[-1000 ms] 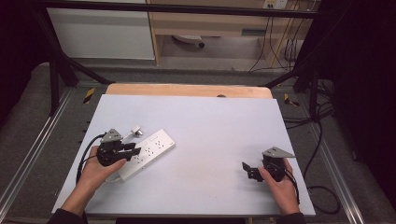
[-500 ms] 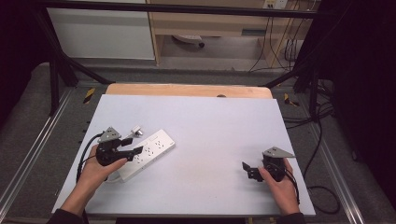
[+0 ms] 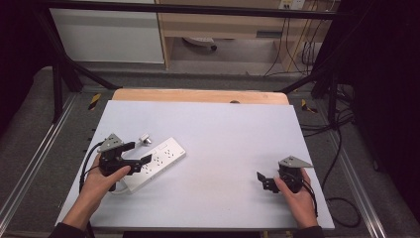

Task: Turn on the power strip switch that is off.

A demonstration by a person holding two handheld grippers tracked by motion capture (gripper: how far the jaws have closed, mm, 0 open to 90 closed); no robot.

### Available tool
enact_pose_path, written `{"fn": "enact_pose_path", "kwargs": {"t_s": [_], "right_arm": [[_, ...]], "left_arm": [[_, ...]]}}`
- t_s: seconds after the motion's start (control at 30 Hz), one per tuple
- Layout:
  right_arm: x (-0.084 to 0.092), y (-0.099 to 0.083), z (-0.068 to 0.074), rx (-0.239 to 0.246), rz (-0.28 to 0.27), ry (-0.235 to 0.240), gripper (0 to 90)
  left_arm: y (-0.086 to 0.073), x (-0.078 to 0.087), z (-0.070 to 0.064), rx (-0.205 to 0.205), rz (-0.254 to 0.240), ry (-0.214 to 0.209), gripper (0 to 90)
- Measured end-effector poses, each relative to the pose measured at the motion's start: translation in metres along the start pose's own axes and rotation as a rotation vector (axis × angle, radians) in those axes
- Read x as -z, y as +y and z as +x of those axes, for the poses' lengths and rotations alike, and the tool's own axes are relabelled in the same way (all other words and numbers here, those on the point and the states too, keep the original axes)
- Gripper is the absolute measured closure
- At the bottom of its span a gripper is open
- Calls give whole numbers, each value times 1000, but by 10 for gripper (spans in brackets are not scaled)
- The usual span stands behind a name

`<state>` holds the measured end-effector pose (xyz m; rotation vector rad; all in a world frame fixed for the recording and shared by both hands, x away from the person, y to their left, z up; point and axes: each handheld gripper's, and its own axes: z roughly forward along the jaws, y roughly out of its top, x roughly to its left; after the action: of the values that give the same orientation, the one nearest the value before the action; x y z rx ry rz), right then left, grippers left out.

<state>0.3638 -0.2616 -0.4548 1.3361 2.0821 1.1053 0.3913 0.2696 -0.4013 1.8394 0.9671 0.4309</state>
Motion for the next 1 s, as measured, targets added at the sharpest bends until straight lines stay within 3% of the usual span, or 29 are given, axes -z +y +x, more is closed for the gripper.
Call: {"fn": "enact_pose_path", "kwargs": {"t_s": [0.27,1.0], "right_arm": [[0,0,0,-1,-5,0,33],[1,0,-1,-6,-5,-3,33]], "left_arm": [[0,8,0,6,-33,6,113],[-6,46,11,76,-90,27,96]]}}
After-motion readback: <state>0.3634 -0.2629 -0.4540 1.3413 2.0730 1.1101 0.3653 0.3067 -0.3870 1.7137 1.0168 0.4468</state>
